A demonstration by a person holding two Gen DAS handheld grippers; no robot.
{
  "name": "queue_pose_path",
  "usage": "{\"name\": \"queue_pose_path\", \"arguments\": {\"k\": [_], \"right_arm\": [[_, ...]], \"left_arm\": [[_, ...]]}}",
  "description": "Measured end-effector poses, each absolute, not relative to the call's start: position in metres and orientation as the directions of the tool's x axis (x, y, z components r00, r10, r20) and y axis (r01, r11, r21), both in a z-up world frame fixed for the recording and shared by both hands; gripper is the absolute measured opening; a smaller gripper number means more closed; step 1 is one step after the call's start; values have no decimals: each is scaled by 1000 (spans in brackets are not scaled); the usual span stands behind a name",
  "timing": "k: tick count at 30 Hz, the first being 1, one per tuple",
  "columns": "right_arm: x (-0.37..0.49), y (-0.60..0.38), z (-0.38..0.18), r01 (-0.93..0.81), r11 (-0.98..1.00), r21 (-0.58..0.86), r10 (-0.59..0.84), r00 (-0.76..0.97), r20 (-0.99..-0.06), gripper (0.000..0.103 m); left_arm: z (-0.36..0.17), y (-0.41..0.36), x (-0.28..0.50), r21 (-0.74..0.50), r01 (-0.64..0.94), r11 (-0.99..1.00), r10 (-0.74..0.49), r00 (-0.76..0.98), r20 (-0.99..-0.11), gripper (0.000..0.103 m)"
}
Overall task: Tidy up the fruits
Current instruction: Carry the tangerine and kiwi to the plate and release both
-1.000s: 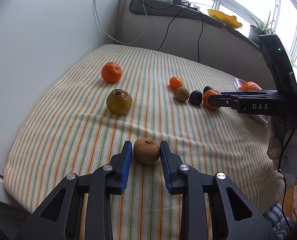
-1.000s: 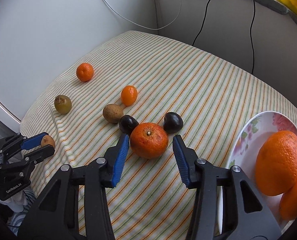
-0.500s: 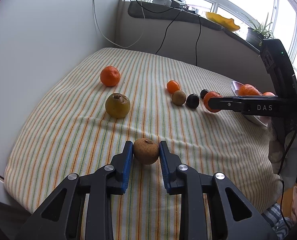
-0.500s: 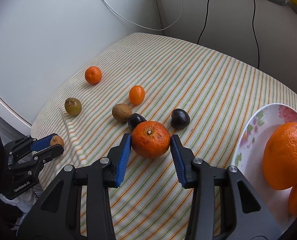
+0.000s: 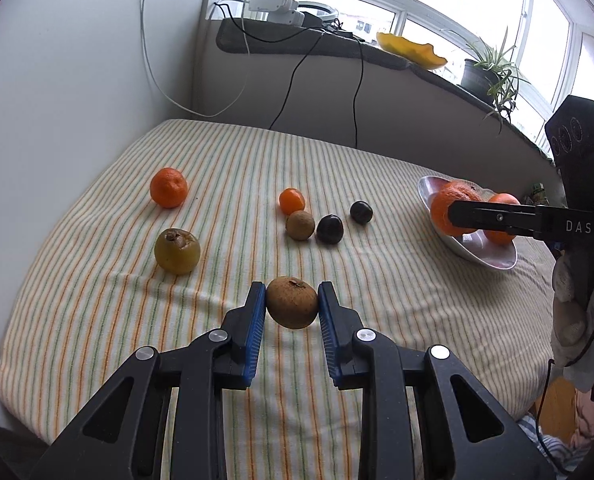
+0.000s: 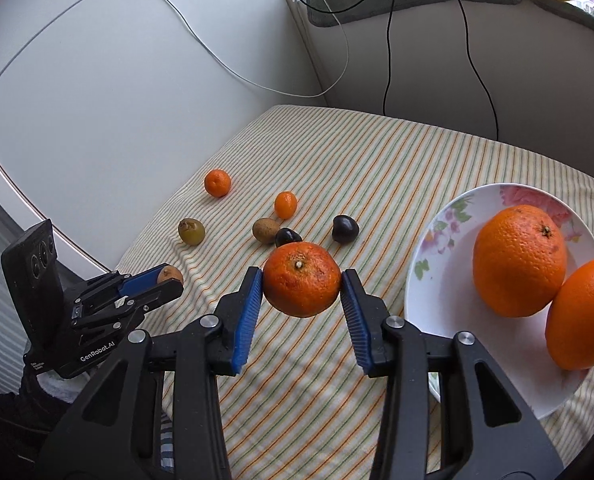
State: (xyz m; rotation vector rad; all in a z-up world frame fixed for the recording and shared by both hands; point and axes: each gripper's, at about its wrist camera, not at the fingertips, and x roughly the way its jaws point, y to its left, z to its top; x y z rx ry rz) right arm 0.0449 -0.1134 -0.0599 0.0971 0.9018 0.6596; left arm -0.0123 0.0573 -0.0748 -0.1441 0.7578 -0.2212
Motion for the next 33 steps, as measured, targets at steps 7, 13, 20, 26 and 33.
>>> {"name": "queue_pose_path", "arguments": {"k": [7,13,20,26,33], "right_arm": [[21,-146,-43,-442,858,262,487,540,-687,42],[6,-166,-41,-390,904,174,393,600,-697,42],[1,-188,-50,-345,925,160,350,610,-711,42],[1,-200,-58,-313,937,153,323,613,-721,42],[7,-201,-66,-302,944,136,301,609,-734,42]], "left_arm": [[-67,17,4,-230,251,940,-340,680,-649,25],[-58,-22,21,-233,349,908,-414,650,-637,25],[-55,-59,44,-241,424,873,-472,612,-634,25],[-57,-84,61,-235,451,861,-485,590,-646,25],[-66,-97,71,-237,462,855,-488,561,-669,25]]}}
